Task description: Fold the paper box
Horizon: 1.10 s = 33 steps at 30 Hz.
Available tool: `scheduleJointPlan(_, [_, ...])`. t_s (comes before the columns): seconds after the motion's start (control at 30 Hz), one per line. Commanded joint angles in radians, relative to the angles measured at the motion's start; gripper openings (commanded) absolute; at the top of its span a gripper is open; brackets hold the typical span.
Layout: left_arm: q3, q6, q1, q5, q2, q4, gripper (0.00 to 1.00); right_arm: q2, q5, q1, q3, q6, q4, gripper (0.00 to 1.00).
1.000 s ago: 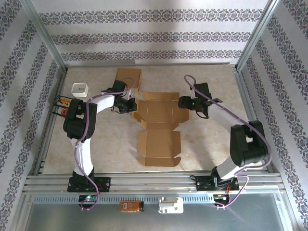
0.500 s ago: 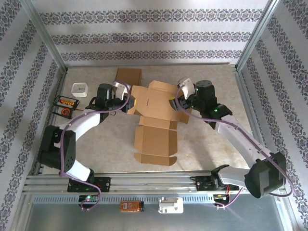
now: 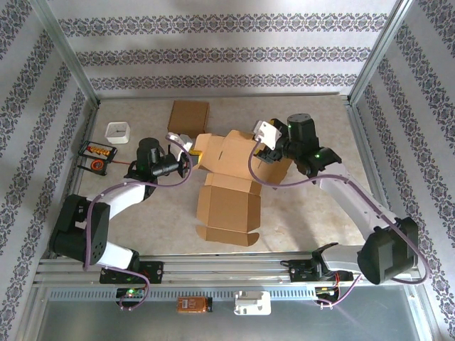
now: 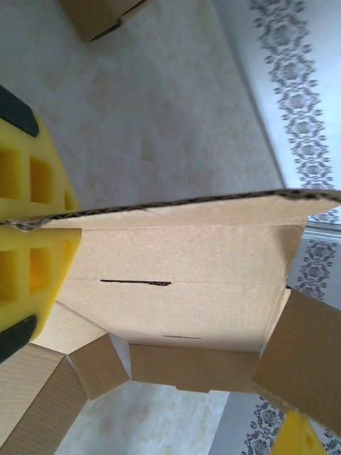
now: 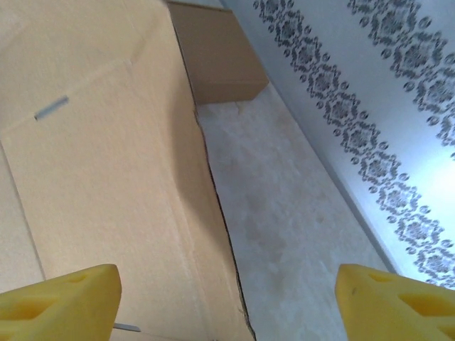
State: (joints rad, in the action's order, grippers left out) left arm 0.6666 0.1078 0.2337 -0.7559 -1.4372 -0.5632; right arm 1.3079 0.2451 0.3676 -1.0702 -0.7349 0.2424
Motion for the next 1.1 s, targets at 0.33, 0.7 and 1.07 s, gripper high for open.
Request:
scheduleJointPlan(0.33, [-0.001,0.062,0.022,0.130,0.126,0.052,0.07,0.087,0.087,0.043,-0.060,-0.005,-0.073,0.10])
scheduleJointPlan(0.7, [0.159,-0.465,0.040,0.531,0.373,0.571,0.65,0.049,-0.230,0.155,-0.087,-0.221,-0.107,0.06])
scheduleJointPlan(1.07, [0.129,-1.017,0.044,0.347,0.359,0.539,0.52,0.142,-0.634,0.377,0.062,-0.457,-0.375,0.07])
